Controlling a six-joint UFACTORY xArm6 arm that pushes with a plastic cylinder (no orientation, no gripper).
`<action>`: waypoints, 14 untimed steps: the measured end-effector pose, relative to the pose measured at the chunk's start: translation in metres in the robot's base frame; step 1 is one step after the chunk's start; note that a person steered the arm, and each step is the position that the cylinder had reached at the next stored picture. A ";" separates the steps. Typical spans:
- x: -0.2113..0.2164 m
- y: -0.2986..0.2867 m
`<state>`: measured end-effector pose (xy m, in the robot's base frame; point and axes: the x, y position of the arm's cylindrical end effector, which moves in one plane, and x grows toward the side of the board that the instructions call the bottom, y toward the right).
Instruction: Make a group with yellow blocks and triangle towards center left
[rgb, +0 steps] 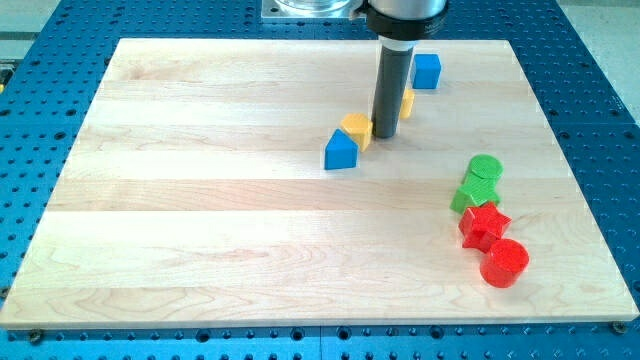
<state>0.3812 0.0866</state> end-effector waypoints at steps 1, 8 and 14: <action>0.044 0.006; 0.026 -0.205; 0.078 -0.064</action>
<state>0.4590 0.0223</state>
